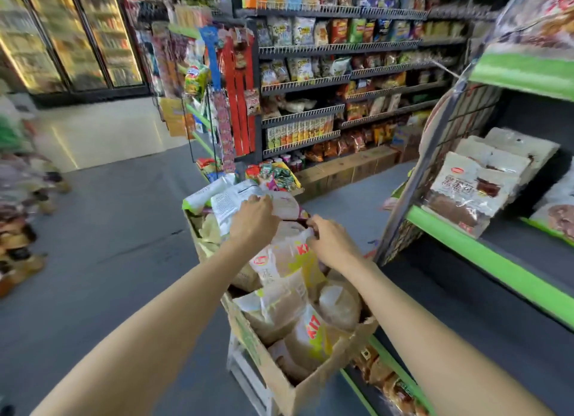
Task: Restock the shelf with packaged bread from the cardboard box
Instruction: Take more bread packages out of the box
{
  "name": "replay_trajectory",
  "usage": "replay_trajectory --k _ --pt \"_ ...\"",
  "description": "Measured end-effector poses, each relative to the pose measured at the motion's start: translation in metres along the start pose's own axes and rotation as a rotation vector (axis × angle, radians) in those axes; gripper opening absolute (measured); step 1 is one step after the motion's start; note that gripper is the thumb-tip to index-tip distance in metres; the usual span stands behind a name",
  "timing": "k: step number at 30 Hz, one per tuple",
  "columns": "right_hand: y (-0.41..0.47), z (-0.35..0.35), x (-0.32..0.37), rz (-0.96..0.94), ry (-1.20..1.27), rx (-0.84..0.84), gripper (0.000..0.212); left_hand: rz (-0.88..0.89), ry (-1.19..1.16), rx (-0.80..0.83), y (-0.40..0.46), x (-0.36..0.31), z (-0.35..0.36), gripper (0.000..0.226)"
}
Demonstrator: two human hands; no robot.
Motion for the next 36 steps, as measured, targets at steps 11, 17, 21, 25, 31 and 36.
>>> replay_trajectory --k 11,17,21,25,31,36 --pt "0.089 0.076 0.068 0.021 0.287 0.158 0.083 0.068 0.04 0.168 0.045 0.082 0.046 0.08" --pt "0.104 0.049 0.067 -0.048 0.286 -0.069 0.087 0.027 -0.263 -0.181 0.035 0.105 0.006 0.046" --pt "0.111 0.047 0.068 -0.122 0.376 0.024 0.069 0.019 -0.575 -0.29 0.033 0.117 -0.023 0.034" --pt "0.109 0.044 0.078 -0.136 0.564 0.03 0.041 -0.152 -1.022 -0.342 0.051 0.138 -0.03 0.022" --pt "0.119 0.048 0.059 0.041 0.948 -0.167 0.03 -0.418 -0.769 -0.116 0.091 0.161 0.018 0.036" --pt "0.126 0.052 0.049 0.066 0.95 -0.173 0.033 -0.158 -0.058 0.141 0.129 0.157 0.05 0.065"
Point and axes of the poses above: each hand's wrist, its own y-axis towards the middle knuckle, its own z-axis out of the palm, x = y × z, the point moved 7 cm from there along y, towards the middle knuckle, and after that the axes turned 8 degrees about y, right-handed, at the moved point
